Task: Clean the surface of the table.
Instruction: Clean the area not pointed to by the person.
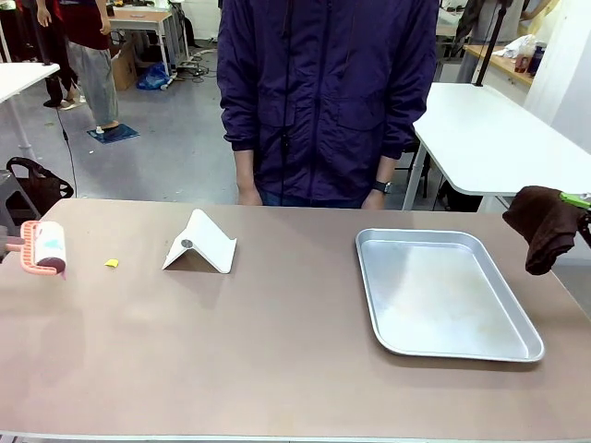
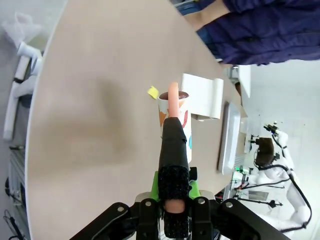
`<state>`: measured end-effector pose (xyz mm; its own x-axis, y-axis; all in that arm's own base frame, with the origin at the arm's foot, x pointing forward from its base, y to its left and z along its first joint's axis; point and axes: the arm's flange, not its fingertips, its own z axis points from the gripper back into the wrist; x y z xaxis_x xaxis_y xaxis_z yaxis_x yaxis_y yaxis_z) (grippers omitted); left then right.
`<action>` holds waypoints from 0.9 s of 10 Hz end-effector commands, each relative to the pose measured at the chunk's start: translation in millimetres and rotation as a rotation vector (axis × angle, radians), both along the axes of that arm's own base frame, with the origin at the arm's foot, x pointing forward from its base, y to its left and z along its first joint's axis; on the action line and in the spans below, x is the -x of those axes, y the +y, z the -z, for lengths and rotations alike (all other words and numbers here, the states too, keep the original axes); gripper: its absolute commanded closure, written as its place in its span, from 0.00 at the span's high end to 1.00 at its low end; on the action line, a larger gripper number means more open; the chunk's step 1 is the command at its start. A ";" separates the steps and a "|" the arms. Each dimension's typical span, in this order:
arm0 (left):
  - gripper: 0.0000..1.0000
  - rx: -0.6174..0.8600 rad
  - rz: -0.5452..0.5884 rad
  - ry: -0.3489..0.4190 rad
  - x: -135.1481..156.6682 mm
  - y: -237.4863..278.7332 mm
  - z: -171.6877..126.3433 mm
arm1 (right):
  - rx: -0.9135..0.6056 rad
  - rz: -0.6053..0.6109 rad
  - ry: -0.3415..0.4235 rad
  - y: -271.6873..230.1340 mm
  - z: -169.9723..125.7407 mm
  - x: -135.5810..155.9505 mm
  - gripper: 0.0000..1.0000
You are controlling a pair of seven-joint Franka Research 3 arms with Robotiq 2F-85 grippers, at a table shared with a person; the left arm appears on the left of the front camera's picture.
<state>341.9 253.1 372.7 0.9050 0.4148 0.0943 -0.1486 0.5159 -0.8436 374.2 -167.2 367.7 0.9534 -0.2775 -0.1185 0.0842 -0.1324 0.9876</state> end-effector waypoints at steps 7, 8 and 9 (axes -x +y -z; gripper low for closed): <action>0.22 -0.060 -0.090 0.097 -48.2 -14.1 40.9 | 0.001 -0.001 -0.011 2.8 -6.0 3.3 0.09; 0.22 -0.076 -0.087 0.099 -48.8 -17.2 45.3 | 0.001 -0.001 -0.011 2.8 -6.0 3.3 0.09; 0.22 -0.087 -0.080 0.109 -49.9 -20.9 50.0 | 0.001 -0.001 -0.011 2.8 -6.0 3.3 0.09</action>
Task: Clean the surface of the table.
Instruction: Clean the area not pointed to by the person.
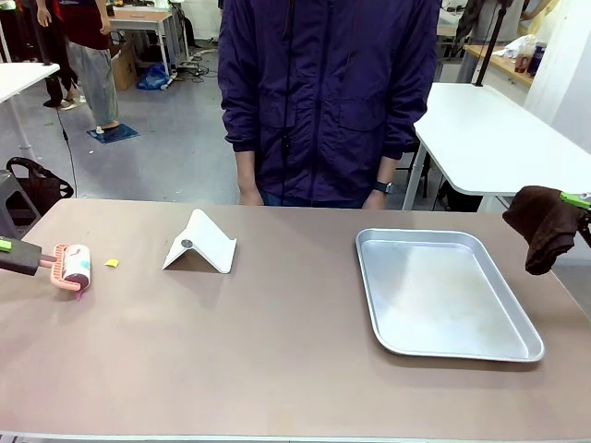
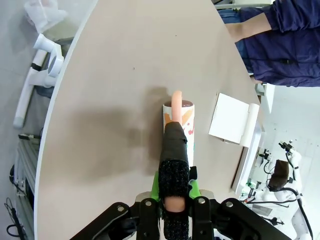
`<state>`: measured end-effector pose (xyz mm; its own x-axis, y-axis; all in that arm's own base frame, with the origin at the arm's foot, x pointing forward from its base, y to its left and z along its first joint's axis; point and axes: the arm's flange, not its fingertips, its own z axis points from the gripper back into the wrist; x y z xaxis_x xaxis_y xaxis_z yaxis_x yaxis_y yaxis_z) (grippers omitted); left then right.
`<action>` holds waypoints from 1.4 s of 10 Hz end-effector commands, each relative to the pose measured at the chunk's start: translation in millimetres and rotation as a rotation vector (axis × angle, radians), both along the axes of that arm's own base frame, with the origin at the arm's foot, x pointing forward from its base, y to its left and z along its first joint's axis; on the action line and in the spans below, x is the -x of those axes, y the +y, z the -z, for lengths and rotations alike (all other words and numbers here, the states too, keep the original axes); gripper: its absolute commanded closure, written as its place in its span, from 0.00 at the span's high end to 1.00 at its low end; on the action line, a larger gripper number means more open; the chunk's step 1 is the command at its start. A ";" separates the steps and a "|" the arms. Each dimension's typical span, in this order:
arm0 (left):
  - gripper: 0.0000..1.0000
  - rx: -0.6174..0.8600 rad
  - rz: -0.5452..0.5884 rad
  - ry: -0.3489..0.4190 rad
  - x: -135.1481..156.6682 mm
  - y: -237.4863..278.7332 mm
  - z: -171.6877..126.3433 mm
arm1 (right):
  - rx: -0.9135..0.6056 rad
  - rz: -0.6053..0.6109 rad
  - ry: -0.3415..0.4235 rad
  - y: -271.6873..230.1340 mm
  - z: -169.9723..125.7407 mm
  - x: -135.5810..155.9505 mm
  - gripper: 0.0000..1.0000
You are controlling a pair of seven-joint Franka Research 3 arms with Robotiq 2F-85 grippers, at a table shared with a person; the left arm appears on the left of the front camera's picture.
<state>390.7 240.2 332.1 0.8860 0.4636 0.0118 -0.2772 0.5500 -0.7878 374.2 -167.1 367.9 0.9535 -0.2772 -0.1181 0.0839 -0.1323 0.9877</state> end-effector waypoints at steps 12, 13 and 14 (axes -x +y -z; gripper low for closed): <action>0.22 -0.079 0.122 0.076 -41.2 -71.3 40.9 | 0.001 0.000 -0.011 2.7 -5.8 3.2 0.09; 0.22 -0.082 0.124 0.085 -44.6 -73.7 43.7 | 0.001 0.000 -0.011 2.7 -5.8 3.2 0.09; 0.22 -0.082 0.126 0.091 -47.3 -75.4 45.3 | 0.001 0.000 -0.011 2.7 -5.8 3.2 0.09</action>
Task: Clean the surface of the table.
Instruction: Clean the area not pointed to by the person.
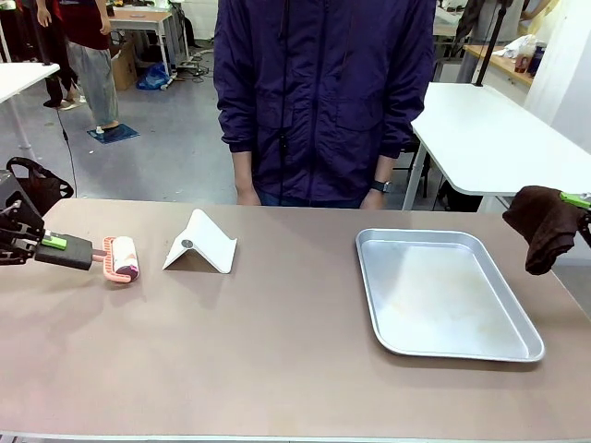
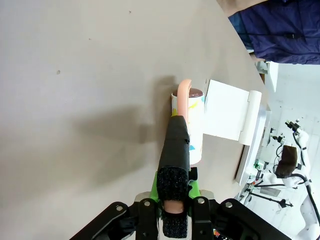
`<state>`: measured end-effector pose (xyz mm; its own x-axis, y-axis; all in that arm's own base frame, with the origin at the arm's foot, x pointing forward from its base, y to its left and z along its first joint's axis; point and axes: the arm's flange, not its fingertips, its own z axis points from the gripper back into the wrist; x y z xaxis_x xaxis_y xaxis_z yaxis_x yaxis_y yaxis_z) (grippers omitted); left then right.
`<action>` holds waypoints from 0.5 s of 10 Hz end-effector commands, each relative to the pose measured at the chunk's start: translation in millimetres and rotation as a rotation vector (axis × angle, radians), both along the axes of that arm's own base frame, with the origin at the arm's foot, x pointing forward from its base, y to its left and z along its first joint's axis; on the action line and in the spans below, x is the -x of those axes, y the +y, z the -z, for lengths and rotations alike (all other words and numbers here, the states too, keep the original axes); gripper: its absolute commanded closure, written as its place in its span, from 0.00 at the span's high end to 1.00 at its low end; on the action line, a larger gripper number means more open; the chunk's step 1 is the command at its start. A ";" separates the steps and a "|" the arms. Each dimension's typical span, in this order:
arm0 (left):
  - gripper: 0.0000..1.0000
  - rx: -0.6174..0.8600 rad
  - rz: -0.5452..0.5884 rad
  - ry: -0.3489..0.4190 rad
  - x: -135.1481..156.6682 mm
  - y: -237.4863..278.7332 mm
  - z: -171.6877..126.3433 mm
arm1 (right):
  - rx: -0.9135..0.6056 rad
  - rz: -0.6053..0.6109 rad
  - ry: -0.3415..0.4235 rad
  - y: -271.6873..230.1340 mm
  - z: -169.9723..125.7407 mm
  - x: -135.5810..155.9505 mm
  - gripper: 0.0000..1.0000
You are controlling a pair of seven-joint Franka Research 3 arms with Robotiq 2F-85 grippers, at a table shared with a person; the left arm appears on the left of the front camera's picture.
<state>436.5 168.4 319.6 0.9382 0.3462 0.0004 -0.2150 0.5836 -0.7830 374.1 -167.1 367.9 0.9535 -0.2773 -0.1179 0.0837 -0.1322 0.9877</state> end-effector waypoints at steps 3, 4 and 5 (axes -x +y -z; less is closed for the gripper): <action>0.22 -0.059 0.000 0.048 -2.3 -0.8 25.1 | 0.001 0.000 -0.011 2.7 -5.7 3.2 0.09; 0.22 0.010 0.017 -0.015 0.3 0.7 8.7 | 0.001 0.000 -0.011 2.7 -5.7 3.2 0.09; 0.22 0.113 0.054 -0.101 4.4 -0.9 -13.0 | 0.001 0.000 -0.011 2.7 -5.7 3.2 0.09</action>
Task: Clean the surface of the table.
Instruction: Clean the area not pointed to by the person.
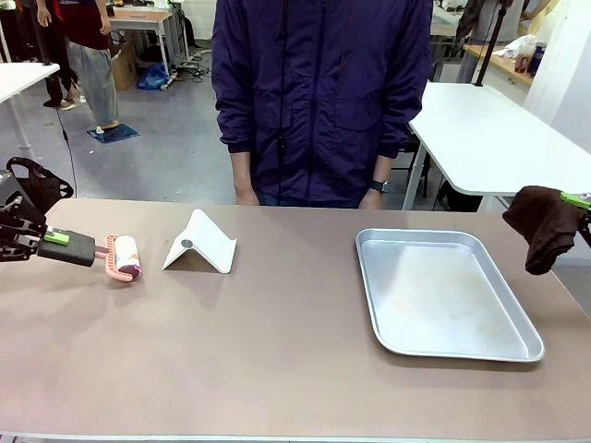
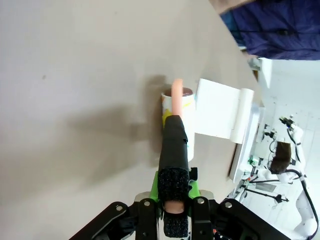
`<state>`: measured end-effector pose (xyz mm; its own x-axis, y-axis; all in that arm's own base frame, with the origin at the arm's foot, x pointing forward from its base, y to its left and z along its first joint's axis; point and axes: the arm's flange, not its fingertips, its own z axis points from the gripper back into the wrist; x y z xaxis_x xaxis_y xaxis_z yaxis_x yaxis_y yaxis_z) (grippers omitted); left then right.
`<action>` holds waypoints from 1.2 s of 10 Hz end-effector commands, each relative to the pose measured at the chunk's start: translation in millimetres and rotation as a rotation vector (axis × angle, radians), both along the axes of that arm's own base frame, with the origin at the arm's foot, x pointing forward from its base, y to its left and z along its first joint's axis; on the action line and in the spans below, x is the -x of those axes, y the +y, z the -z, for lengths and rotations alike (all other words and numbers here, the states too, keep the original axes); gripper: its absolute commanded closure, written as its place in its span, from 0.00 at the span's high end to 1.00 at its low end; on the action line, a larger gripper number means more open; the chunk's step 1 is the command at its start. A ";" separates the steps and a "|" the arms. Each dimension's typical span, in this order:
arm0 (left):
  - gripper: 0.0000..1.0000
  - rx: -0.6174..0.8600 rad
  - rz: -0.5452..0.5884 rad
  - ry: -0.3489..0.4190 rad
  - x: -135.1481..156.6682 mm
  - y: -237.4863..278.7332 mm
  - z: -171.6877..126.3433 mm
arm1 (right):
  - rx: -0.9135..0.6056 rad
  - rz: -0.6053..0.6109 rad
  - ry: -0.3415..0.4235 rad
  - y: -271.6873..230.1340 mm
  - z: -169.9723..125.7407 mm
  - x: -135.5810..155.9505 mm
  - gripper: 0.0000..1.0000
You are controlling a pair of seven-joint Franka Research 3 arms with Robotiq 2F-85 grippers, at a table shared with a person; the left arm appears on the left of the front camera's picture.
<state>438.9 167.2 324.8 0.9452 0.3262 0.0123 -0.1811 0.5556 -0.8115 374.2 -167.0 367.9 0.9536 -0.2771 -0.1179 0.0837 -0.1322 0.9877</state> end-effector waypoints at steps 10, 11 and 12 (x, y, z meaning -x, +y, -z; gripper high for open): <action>0.22 0.422 0.129 -0.242 169.3 90.6 -100.6 | 0.001 0.000 -0.011 2.6 -5.7 3.3 0.09; 0.22 0.434 0.121 -0.258 175.4 95.2 -94.8 | 0.001 0.000 -0.011 2.6 -5.7 3.3 0.09; 0.22 0.457 0.147 -0.235 175.9 100.5 -92.0 | 0.001 0.000 -0.011 2.6 -5.7 3.3 0.09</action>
<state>257.7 264.5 423.1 0.9622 0.2514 0.1044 0.0649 0.1607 -0.9849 374.0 -167.0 368.2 0.9536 -0.2774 -0.1173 0.0830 -0.1322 0.9877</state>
